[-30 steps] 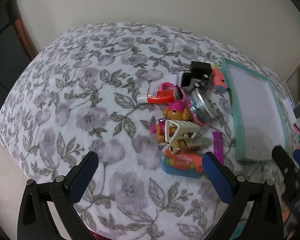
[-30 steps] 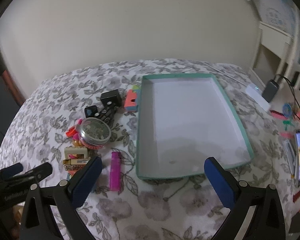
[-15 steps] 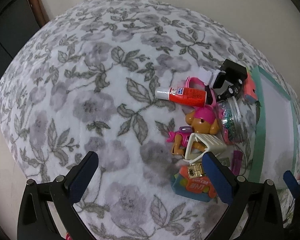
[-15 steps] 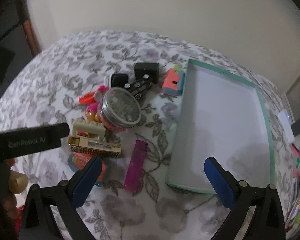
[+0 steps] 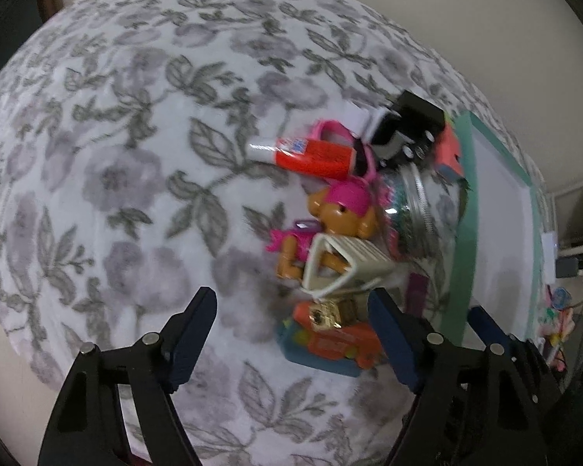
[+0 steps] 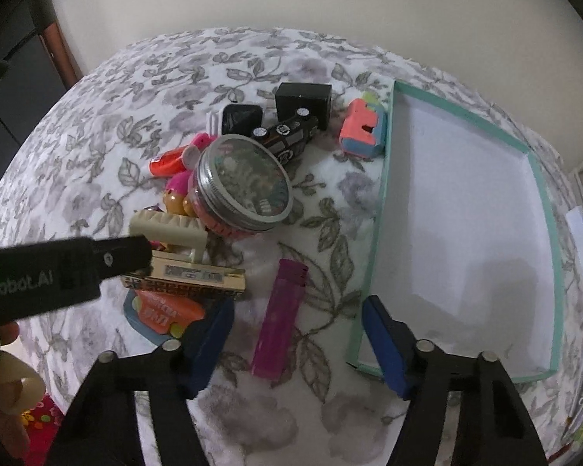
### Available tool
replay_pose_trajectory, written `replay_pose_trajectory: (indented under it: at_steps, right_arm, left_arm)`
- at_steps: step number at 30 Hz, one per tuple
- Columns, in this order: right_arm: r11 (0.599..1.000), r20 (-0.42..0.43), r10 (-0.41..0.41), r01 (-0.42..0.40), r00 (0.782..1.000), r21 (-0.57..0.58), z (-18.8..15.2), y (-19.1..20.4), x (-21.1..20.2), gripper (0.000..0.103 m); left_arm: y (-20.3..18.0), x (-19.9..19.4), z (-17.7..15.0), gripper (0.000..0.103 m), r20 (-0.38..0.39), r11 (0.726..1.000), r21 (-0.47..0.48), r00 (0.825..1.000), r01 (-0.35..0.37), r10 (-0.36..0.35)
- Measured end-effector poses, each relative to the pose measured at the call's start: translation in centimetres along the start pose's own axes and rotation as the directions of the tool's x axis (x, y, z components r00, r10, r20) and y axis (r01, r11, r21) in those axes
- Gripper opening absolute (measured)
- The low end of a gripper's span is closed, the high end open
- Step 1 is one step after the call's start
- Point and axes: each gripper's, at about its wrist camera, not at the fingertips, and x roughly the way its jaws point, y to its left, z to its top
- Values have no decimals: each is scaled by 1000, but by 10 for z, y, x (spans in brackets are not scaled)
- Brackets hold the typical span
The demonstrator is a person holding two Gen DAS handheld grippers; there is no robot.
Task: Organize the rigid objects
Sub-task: 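Move both grippers toward the pile of items beside the tray, then grasp the pink lighter with the right gripper while the left grasps the gold patterned block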
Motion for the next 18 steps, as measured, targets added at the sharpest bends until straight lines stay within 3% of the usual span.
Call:
replay_pose_trajectory:
  at_steps: [3, 6, 11, 18]
  right_arm:
    - [999, 5, 17, -17, 1000, 27, 0, -4, -2, 57]
    - [999, 2, 30, -30, 1000, 39, 0, -5, -4, 56]
    - [999, -10, 34, -34, 999, 22, -3, 0, -1, 50]
    - [999, -46, 34, -33, 998, 28, -7, -3, 12, 40]
  left_arm:
    - [-4, 1, -1, 71, -7, 1000, 9, 1000, 13, -13]
    - [-8, -1, -3, 68, -6, 999, 28, 1000, 21, -21]
    - [-13, -2, -7, 49, -27, 996, 60, 997, 68, -66]
    - [-20, 7, -8, 43, -38, 991, 52, 992, 123, -121]
